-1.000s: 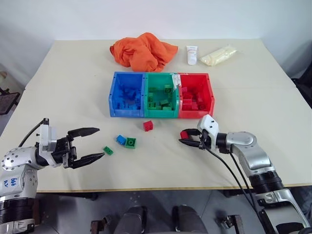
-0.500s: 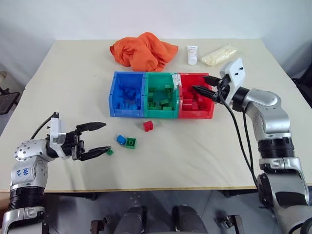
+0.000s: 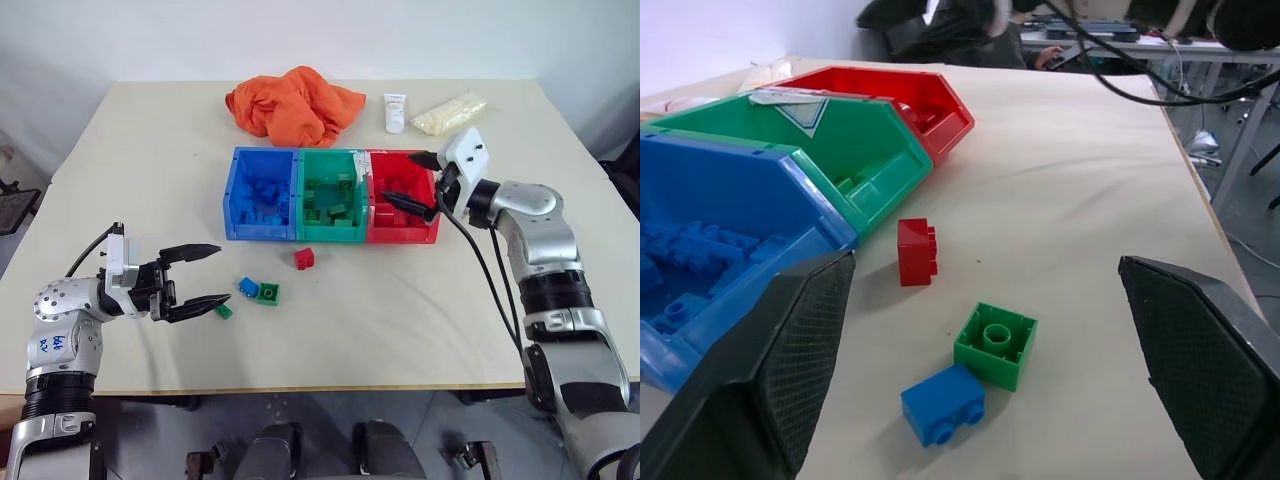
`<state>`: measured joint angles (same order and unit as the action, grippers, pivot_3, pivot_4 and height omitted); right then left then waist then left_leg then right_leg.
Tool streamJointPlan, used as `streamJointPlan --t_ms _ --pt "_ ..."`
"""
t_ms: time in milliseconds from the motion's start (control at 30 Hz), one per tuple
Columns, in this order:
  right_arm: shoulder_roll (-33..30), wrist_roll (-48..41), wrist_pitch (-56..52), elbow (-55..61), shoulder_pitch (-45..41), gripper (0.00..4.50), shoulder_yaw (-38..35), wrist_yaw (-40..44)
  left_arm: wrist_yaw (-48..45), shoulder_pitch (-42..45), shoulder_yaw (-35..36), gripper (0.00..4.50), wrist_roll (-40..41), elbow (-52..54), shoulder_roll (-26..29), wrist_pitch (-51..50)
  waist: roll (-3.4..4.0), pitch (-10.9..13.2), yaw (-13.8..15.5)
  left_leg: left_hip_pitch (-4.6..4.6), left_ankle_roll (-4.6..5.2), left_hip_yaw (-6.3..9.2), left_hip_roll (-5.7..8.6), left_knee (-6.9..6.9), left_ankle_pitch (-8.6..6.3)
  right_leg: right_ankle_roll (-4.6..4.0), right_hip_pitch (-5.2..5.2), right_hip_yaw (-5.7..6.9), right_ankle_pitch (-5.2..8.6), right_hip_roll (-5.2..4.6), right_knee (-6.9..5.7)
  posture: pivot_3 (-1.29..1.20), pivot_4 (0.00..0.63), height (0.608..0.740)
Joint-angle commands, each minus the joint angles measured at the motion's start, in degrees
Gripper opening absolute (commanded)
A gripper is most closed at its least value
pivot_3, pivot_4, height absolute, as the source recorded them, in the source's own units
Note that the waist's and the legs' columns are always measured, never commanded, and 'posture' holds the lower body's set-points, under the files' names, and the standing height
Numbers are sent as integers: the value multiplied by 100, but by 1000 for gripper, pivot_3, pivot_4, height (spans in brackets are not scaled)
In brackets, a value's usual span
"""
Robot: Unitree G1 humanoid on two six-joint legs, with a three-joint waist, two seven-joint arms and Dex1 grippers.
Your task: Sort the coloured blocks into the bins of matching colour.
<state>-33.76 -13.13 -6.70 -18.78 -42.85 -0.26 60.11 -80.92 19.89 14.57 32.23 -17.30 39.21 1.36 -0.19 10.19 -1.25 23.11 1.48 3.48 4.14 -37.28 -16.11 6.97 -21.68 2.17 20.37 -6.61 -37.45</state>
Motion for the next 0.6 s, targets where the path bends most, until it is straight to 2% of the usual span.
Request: streamJointPlan --t_ms 33,100,167,300,400,600 --pt "-498 -612 -330 1302 792 4479 -194 698 -59 61 36 4500 -18 -59 43 76 0 0 28 3 2 1 3 0 -2 0 2 1 0 0 2 0 150 740" --pt "-689 -805 -510 1651 1126 4479 -302 827 -75 65 35 4500 -25 -89 46 93 0 0 32 5 4 -3 6 -4 -4 0 2 -1 0 -1 4 0 150 740" --pt "-1182 -977 -511 1993 1850 4479 -593 1211 -86 42 54 4500 -46 -133 66 123 0 0 32 4 4 -3 4 -10 -3 0 6 -1 0 -1 8 0 150 740" --pt "-1951 -1081 -358 2023 2799 4479 -1138 1646 -106 -38 116 4500 -69 -188 133 155 0 0 116 4 7 -4 3 -3 -6 0 12 -1 0 0 24 0 150 740" --pt "-2079 -1108 -331 1991 2958 4479 -1264 1659 -116 -103 134 4500 -65 -163 138 166 0 0 89 3 7 -18 -4 -6 -5 0 21 -4 0 2 47 0 150 740" --pt "-1894 -1131 -397 1981 2605 4479 -1052 1554 -72 -186 138 4500 -32 -6 109 142 0 0 97 0 4 -24 -10 -6 -4 0 19 -5 0 4 49 0 150 740"
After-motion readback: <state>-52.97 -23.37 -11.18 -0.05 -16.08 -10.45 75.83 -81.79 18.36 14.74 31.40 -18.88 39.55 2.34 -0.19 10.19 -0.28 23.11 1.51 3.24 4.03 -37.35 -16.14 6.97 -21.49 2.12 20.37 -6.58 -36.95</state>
